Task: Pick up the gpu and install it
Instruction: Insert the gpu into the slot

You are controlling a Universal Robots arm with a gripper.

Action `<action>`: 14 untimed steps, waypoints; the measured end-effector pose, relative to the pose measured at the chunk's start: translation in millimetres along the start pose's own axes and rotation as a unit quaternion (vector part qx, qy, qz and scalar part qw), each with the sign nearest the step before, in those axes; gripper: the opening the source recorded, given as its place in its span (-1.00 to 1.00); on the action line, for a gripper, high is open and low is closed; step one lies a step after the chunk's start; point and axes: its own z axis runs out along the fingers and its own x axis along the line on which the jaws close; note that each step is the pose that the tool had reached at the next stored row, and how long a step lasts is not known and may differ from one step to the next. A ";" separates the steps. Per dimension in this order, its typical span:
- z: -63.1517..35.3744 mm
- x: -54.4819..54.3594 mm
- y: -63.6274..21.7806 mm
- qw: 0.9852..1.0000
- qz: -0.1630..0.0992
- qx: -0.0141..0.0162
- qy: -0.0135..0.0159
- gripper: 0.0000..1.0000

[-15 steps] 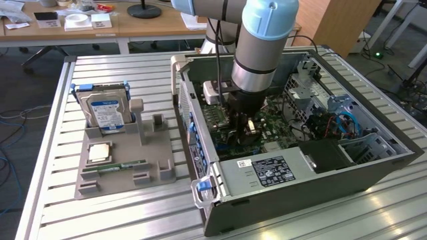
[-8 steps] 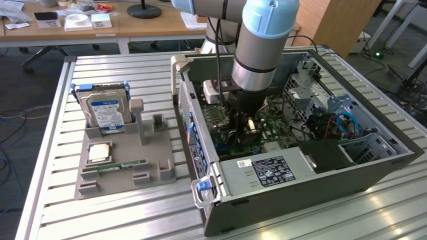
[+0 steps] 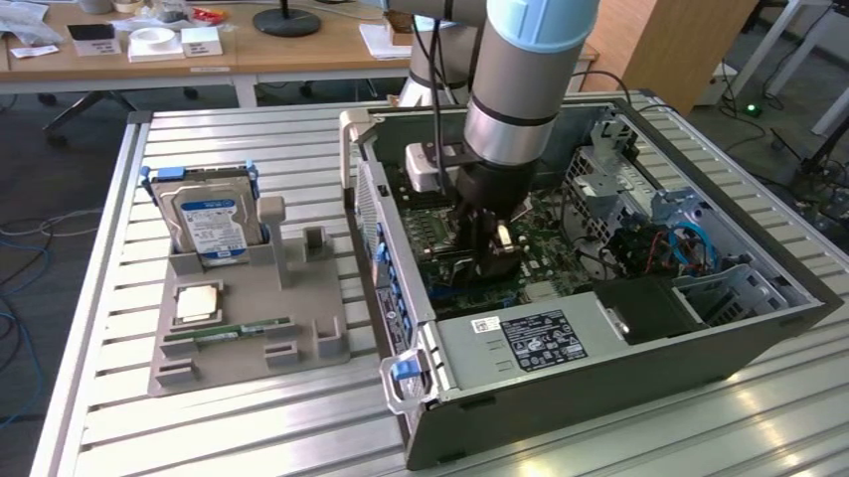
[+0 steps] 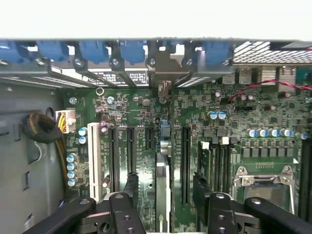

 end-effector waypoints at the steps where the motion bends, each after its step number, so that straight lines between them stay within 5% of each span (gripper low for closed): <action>1: -2.8 -0.1 0.0 1.000 0.000 0.000 0.000 0.14; 14: -43.1 -1.4 -0.7 1.000 0.001 0.001 0.001 0.14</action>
